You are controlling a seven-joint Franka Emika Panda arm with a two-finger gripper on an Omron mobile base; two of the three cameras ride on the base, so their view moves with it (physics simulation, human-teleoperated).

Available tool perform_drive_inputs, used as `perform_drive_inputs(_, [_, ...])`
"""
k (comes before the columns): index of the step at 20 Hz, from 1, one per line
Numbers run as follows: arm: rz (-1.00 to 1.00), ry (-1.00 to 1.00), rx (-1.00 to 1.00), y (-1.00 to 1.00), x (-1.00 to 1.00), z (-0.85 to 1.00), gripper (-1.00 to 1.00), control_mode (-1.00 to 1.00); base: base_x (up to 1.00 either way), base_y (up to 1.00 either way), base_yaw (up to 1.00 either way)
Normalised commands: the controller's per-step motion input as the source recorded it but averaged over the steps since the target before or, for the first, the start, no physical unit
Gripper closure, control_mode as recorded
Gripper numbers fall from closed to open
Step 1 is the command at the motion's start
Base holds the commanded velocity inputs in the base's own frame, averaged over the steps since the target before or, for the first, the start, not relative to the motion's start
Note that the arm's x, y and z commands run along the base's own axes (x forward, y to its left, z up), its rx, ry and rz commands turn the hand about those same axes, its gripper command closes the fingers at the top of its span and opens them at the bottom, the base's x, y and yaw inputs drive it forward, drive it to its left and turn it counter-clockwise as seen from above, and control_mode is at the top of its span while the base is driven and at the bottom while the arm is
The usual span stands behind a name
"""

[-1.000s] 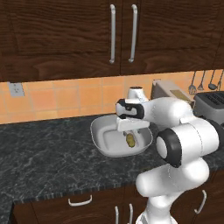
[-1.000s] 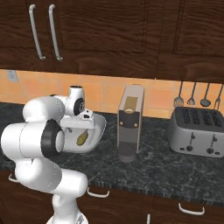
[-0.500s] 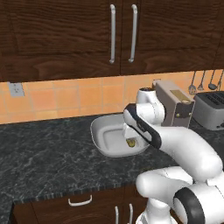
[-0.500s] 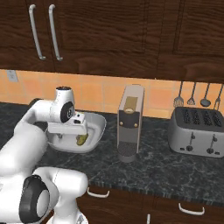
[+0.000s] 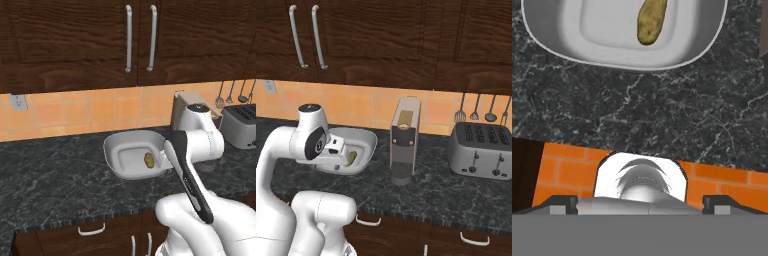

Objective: Place one potato and one chicken drumstick in each tupperware on the nearby counter, to pack two identical lunches.

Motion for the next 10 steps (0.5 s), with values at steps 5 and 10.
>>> perform_drive_inputs(5, [0.02,-0.06,0.0,-0.06,-0.82,0.53,-1.0,-1.0,0.0,0.0,0.0])
perform_drive_inputs(10, [0.0,0.0,0.0,0.0,-0.02,0.0,-1.0,-1.0,0.0,0.0,0.0])
